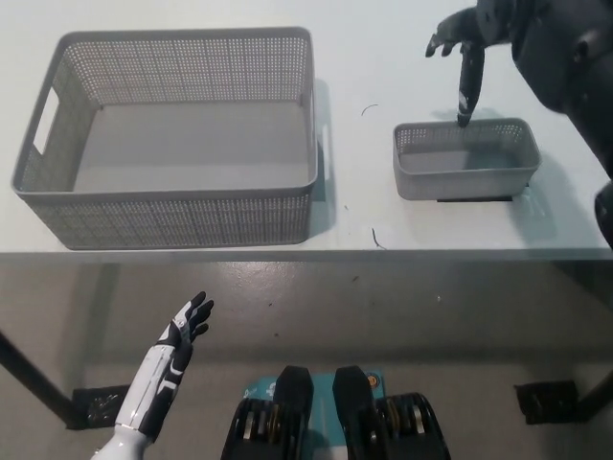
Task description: Use the right hand to pick up a small rectangular container and put it into a bigger container on the left side
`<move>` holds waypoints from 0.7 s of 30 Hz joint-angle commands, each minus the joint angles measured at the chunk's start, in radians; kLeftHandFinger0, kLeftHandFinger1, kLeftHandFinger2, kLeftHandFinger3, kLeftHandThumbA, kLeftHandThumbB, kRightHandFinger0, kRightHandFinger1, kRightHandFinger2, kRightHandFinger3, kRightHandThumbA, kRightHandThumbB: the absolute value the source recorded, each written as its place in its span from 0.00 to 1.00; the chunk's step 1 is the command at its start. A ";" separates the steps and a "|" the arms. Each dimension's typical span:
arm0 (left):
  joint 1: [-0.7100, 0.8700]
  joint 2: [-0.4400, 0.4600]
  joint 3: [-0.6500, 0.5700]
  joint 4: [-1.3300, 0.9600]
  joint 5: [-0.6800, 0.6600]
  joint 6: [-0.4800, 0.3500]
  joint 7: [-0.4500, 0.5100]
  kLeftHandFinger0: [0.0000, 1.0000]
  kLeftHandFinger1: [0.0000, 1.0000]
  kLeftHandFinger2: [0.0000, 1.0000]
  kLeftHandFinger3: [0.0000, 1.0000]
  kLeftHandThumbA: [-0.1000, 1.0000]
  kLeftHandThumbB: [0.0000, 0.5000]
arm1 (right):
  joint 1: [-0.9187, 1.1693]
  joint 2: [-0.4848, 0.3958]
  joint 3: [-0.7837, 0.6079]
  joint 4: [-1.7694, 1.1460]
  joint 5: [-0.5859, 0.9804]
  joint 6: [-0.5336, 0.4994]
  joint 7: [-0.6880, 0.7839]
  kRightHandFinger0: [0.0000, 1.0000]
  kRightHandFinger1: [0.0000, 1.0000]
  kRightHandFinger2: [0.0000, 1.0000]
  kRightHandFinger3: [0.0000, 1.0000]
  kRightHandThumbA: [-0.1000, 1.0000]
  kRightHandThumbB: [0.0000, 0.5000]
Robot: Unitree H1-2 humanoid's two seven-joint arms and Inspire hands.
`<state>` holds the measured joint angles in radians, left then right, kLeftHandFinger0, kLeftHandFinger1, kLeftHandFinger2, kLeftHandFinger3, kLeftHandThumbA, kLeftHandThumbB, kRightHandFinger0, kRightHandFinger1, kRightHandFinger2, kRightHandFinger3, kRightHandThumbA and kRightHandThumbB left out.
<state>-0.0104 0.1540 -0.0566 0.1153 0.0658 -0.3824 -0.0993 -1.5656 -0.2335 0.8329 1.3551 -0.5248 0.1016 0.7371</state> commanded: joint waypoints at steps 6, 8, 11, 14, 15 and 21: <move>0.007 0.013 0.007 -0.048 0.031 -0.022 0.007 1.00 1.00 1.00 1.00 1.00 0.58 | -0.037 0.017 0.000 0.059 -0.069 -0.033 -0.046 1.00 1.00 1.00 1.00 1.00 0.84; 0.006 0.015 0.008 -0.052 0.032 -0.020 0.006 1.00 1.00 1.00 1.00 1.00 0.58 | -0.021 0.023 0.005 0.067 -0.081 -0.010 -0.056 1.00 1.00 1.00 1.00 1.00 0.89; 0.007 0.015 0.009 -0.054 0.035 -0.018 0.006 1.00 1.00 1.00 1.00 1.00 0.59 | 0.002 0.024 -0.006 0.067 -0.082 -0.034 -0.086 1.00 1.00 1.00 1.00 1.00 0.82; 0.008 0.015 0.010 -0.056 0.028 -0.019 0.003 1.00 1.00 1.00 1.00 1.00 0.60 | 0.032 0.032 -0.014 0.072 -0.083 -0.028 -0.111 1.00 1.00 1.00 1.00 1.00 0.84; 0.008 0.015 0.010 -0.056 0.026 -0.021 0.002 1.00 1.00 1.00 1.00 1.00 0.60 | 0.040 0.035 -0.021 0.074 -0.081 -0.022 -0.114 1.00 1.00 1.00 1.00 1.00 0.84; -0.002 0.018 0.011 -0.058 0.029 -0.025 0.002 1.00 1.00 1.00 1.00 1.00 0.60 | 0.101 0.034 -0.042 0.082 -0.080 -0.015 -0.174 1.00 1.00 1.00 1.00 1.00 0.89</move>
<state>-0.0052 0.1546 -0.0524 0.0960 0.0893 -0.3824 -0.0995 -1.4410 -0.1957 0.8136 1.4318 -0.5867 0.0783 0.6655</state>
